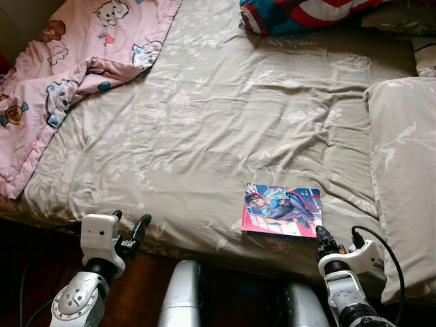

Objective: Clean up the room

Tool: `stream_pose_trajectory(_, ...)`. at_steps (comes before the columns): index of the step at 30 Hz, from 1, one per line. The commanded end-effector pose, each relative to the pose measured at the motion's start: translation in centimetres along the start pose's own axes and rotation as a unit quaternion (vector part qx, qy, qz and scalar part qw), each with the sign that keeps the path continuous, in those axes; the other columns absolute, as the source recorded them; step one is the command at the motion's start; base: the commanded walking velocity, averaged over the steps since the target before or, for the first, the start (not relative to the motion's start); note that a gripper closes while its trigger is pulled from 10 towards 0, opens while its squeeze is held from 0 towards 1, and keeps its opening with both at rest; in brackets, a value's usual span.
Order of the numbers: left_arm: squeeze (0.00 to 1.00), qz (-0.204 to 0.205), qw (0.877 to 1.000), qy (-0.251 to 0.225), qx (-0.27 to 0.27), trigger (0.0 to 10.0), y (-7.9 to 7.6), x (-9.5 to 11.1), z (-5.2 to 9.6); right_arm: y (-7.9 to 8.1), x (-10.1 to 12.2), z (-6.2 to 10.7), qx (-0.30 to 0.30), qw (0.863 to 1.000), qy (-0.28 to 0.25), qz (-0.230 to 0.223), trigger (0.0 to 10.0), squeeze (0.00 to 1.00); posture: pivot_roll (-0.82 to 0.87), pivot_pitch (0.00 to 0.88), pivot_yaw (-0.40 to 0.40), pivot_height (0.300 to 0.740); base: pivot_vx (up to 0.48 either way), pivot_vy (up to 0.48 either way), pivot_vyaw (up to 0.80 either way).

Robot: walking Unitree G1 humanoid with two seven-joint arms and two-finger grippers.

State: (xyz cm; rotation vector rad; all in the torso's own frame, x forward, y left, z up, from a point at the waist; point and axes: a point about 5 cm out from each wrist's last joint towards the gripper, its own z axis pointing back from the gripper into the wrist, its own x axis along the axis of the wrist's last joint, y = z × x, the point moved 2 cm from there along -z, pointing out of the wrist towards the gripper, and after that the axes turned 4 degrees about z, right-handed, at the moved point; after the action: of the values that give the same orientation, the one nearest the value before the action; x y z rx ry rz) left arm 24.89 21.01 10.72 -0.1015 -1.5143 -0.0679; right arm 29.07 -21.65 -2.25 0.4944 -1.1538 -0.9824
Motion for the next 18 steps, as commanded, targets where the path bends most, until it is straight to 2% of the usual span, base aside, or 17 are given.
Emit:
stream_pose_trajectory(1, 0.0, -0.007, 1.0, 0.019, 0.004, 10.0, 0.3, -0.6, 0.3, -2.0, -1.4, 1.1, -0.047, 0.999, 0.019, -0.001, 10.0, 0.0, 0.23, 0.34, 0.105, 0.655, 0.0, 0.0, 0.0)
stream_pose_trajectory(6, 0.0, -0.003, 1.0, 0.013, 0.008, 10.0, 0.1, -0.7, -0.2, -3.1, -2.2, 1.9, -0.06, 0.998, 0.032, 0.02, 10.0, 0.0, 0.22, 0.325, 0.087, 0.655, 0.0, 0.0, 0.0)
stream_pose_trajectory(9, 0.0, 0.016, 1.0, 0.008, 0.022, 10.0, 0.3, -0.9, -0.6, -3.2, -1.9, 2.1, -0.051, 0.996, 0.027, 0.069, 10.0, 0.0, 0.19, 0.306, 0.066, 0.655, 0.0, 0.0, 0.0)
stream_pose_trajectory(11, 0.0, 0.038, 0.998, 0.008, 0.04, 10.0, 0.7, -1.3, -0.8, -2.7, -1.7, 1.9, -0.029, 0.992, 0.028, 0.119, 10.0, 0.0, 0.17, 0.297, 0.055, 0.655, 0.0, 0.0, 0.0)
stream_pose_trajectory(12, 0.0, 0.054, 0.997, 0.011, 0.055, 10.0, 1.0, -1.8, -0.9, -1.9, -1.6, 1.7, -0.002, 0.988, 0.024, 0.153, 10.0, 0.0, 0.15, 0.289, 0.043, 0.655, 0.0, 0.0, 0.0)
stream_pose_trajectory(14, 0.0, 0.064, 0.996, 0.014, 0.061, 10.0, 1.1, -2.3, -1.1, -1.0, -1.5, 1.5, 0.031, 0.981, 0.022, 0.188, 10.0, 0.0, 0.13, 0.276, 0.026, 0.655, 0.0, 0.0, 0.0)
stream_pose_trajectory(17, 0.0, 0.066, 0.996, 0.017, 0.062, 10.0, 0.9, -2.7, -1.4, -0.3, -1.6, 1.4, 0.054, 0.978, 0.018, 0.203, 10.0, 0.0, 0.12, 0.262, 0.006, 0.655, 0.0, 0.0, 0.0)
stream_pose_trajectory(18, 0.0, 0.067, 0.996, 0.018, 0.064, 10.0, 0.7, -3.1, -1.6, 0.2, -1.9, 1.6, 0.076, 0.972, 0.017, 0.22, 10.0, 0.0, 0.11, 0.244, -0.016, 0.655, 0.0, 0.0, 0.0)
